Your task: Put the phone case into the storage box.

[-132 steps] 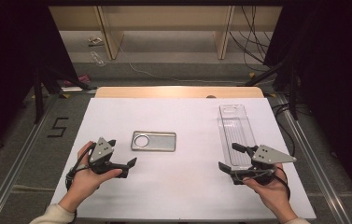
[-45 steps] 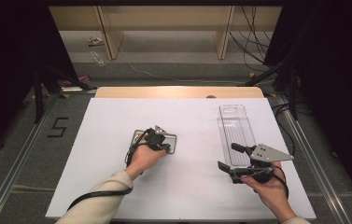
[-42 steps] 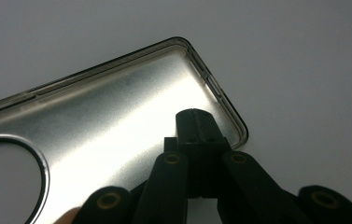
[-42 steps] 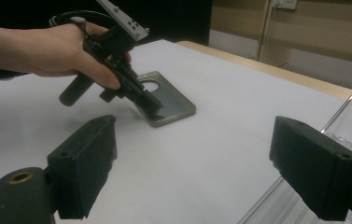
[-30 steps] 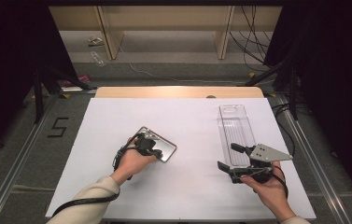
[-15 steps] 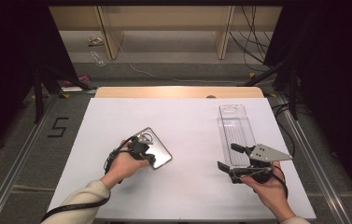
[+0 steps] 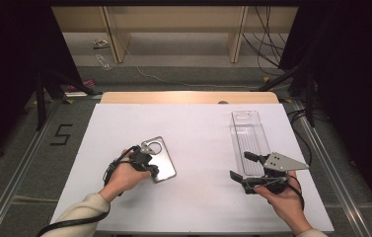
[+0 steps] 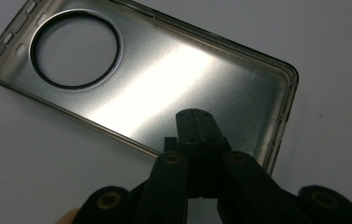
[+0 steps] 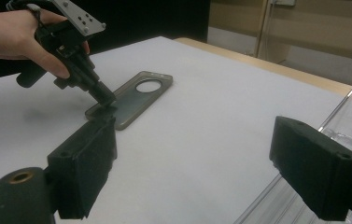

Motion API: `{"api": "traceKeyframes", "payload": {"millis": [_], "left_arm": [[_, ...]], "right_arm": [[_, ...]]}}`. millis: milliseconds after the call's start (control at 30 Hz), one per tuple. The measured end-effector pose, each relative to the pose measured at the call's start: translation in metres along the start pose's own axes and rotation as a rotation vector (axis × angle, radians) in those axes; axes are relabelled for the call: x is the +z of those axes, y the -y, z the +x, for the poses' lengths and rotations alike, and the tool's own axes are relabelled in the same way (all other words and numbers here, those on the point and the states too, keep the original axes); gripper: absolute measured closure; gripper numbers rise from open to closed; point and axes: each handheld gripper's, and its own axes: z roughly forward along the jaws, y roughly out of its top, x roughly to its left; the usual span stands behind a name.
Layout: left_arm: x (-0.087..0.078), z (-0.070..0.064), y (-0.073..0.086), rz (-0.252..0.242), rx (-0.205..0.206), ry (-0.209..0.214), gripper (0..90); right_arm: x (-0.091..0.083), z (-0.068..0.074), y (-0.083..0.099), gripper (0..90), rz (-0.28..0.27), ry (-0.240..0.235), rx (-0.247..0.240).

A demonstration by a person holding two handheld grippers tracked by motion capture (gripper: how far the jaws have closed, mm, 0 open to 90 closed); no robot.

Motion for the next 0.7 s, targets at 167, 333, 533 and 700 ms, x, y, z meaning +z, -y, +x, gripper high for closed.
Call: {"api": "traceKeyframes", "payload": {"millis": [167,333,533,700], "left_arm": [[-0.002,0.002,0.003,0.006,-0.001,-0.005,90.0],[-0.005,0.004,0.006,0.009,-0.003,-0.006,90.0],[-0.007,0.007,0.009,0.015,-0.002,-0.012,90.0],[-0.010,0.010,0.011,0.021,-0.007,-0.015,90.0]], "right_arm": [[0.000,0.000,0.000,15.9,-0.002,-0.001,-0.001],[0.000,0.000,0.000,15.9,0.001,-0.001,-0.001],[0.001,0.000,0.000,15.9,0.001,-0.001,0.000],[0.000,0.000,0.000,15.9,0.002,0.001,0.000]]}}
